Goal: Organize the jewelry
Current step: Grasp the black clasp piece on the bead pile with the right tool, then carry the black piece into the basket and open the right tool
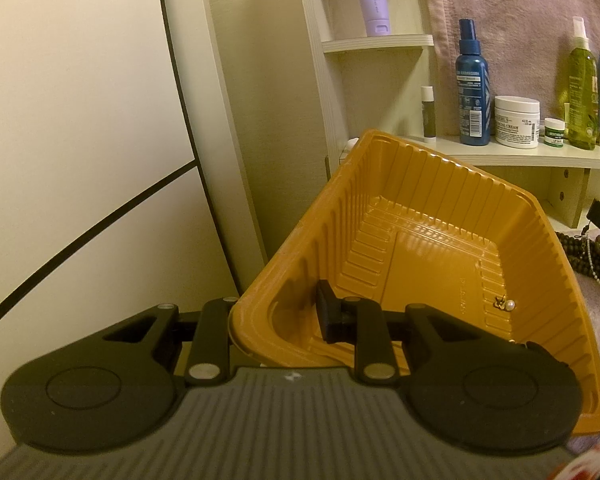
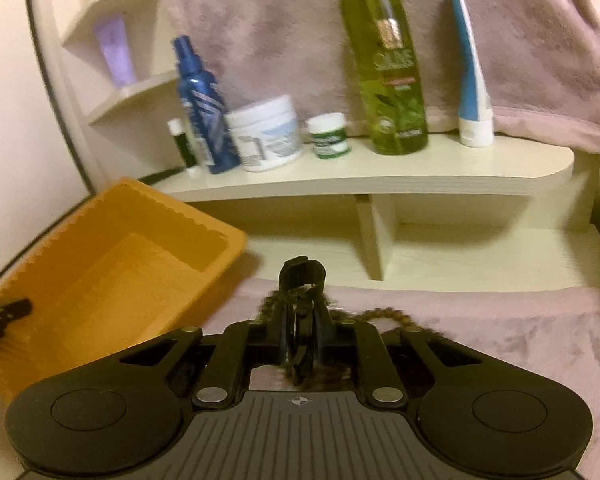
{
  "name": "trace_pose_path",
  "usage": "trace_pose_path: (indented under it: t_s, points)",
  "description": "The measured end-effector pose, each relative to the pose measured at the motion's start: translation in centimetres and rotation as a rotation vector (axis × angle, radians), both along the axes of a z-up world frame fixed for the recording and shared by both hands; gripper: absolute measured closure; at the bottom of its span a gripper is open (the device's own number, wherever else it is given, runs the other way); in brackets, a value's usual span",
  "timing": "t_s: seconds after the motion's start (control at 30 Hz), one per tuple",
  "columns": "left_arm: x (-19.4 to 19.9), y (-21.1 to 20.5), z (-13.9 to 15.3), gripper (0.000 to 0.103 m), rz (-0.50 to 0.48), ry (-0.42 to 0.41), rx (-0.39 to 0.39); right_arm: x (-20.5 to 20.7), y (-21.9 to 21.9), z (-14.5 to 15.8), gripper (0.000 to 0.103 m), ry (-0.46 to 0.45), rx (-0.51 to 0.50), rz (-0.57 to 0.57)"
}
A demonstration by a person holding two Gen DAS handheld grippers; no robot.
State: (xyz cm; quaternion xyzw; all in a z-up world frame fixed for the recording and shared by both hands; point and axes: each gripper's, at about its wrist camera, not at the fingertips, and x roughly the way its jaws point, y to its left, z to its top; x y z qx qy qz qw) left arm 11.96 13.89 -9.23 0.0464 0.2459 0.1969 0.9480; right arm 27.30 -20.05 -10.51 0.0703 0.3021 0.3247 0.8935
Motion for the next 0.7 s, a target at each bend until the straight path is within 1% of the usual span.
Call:
trace_pose_path:
  t_s: [0.17, 0.37, 0.53, 0.7]
  points:
    - [0.0, 0.1, 0.0, 0.080, -0.003, 0.000, 0.001, -1.7, 1.8, 1.5, 0.090, -0.001, 0.070, 0.071]
    - [0.0, 0.0, 0.0, 0.080, -0.002, 0.000, 0.000, -3.5, 5.7, 2.6, 0.090, 0.010, 0.130, 0.193]
    - [0.0, 0.0, 0.0, 0.080, -0.004, 0.000, 0.000, -4.2, 9.1, 2.3, 0.090, 0.029, 0.115, 0.272]
    - [0.0, 0.0, 0.0, 0.080, -0.004, -0.001, -0.003, -4.2, 11.6, 1.5, 0.090, 0.025, 0.055, 0.328]
